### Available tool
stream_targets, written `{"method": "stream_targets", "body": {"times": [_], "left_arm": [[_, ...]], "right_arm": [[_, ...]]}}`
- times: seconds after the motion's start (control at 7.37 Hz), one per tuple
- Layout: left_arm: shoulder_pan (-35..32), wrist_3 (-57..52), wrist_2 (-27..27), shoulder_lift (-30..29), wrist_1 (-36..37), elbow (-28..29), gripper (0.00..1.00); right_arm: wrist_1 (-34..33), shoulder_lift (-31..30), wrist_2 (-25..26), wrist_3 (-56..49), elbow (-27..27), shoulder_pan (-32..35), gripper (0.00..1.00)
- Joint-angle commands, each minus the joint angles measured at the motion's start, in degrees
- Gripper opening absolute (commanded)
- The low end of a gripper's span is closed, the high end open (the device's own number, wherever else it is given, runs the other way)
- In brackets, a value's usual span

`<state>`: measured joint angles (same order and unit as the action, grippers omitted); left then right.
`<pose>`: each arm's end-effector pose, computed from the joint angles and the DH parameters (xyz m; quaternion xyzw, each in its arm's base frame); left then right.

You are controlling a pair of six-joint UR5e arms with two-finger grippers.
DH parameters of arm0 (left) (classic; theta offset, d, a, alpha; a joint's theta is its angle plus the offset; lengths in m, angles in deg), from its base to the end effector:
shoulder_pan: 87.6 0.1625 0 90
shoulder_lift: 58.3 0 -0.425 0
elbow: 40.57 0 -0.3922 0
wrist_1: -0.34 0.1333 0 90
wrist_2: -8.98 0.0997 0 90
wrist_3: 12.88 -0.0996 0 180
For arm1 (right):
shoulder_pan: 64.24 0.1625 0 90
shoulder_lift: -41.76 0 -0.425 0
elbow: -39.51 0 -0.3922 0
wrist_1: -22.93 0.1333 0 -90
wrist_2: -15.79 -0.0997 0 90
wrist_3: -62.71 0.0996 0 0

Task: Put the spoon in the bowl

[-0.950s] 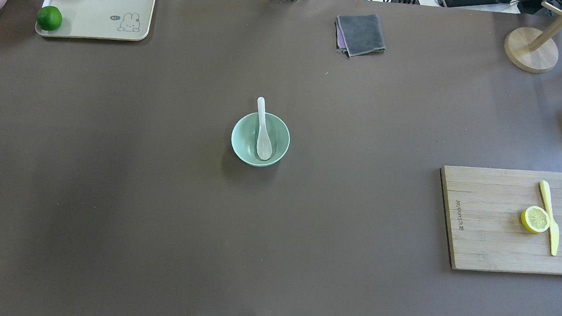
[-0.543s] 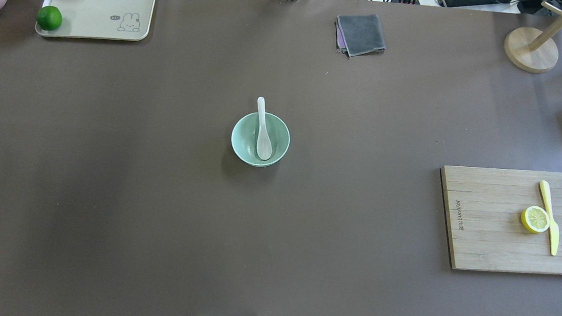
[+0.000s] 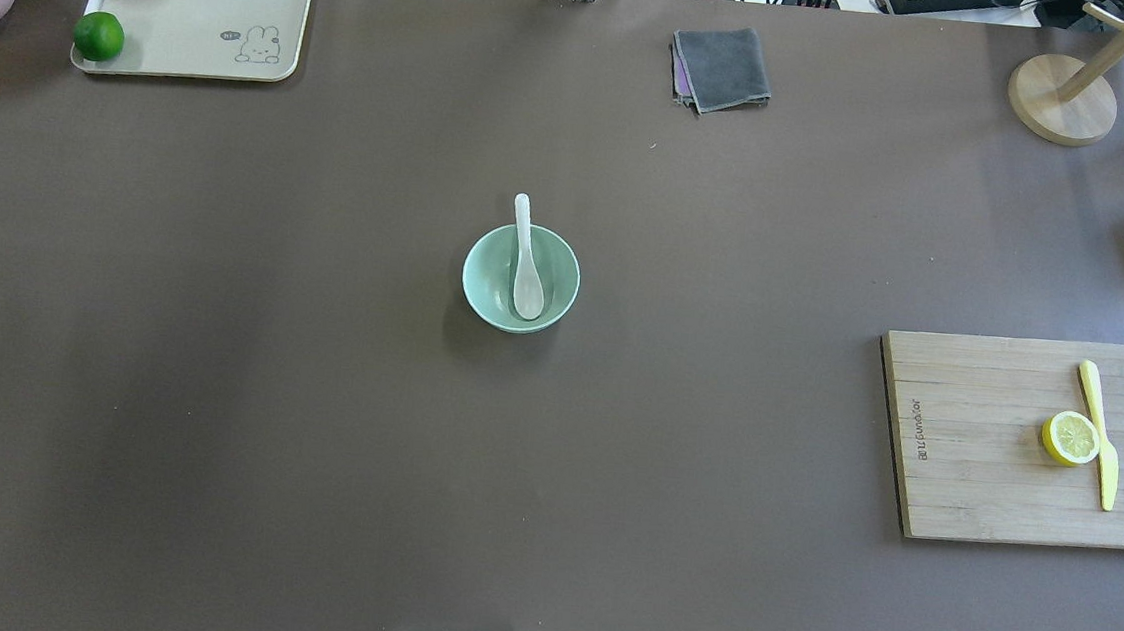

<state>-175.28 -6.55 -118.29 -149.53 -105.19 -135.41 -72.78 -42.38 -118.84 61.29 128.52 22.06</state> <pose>-0.0518 -0.5235 0.5829 0.1534 0.3264 0.0273 0.9323 0.0288 -0.5358 0.6243 -0.0143 -0.3795 -0.0385 0.9243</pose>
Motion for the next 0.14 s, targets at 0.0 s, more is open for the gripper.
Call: {"method": "stream_targets", "body": {"times": [0.0], "left_arm": [[-0.2, 0.1, 0.0, 0.4, 0.1, 0.0, 0.98]], "right_arm": [[0.1, 0.0, -0.1, 0.0, 0.1, 0.0, 1.0]]}}
